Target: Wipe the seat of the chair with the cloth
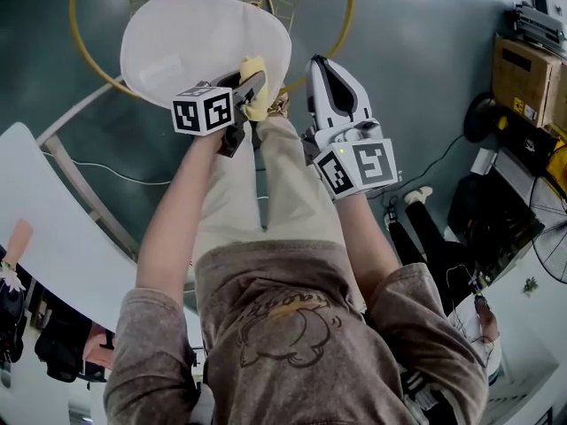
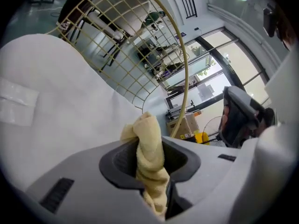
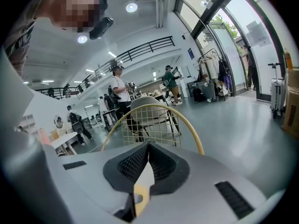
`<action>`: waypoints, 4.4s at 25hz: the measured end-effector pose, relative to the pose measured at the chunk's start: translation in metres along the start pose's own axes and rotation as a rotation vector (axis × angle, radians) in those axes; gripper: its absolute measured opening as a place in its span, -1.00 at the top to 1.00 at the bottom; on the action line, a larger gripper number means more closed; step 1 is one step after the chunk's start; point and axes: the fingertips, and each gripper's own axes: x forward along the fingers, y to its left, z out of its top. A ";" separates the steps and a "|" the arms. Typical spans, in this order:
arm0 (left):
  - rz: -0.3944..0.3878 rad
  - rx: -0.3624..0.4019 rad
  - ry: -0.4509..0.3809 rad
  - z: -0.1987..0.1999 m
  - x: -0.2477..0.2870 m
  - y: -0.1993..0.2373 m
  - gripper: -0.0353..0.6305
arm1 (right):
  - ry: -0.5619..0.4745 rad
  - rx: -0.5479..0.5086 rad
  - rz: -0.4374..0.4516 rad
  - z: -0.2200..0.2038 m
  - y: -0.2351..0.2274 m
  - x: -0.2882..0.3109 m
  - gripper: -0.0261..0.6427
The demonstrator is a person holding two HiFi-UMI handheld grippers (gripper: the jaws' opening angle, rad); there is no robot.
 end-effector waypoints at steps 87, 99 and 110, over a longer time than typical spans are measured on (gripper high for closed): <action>0.126 0.116 0.057 -0.069 0.010 0.015 0.53 | 0.083 -0.060 0.068 0.000 -0.003 -0.004 0.84; 0.150 0.221 -0.003 -0.030 -0.040 -0.031 0.53 | 0.084 -0.069 0.093 0.025 0.005 -0.027 0.84; 0.236 0.360 -0.192 0.053 -0.150 -0.127 0.53 | 0.011 -0.055 0.143 0.110 0.040 -0.072 0.84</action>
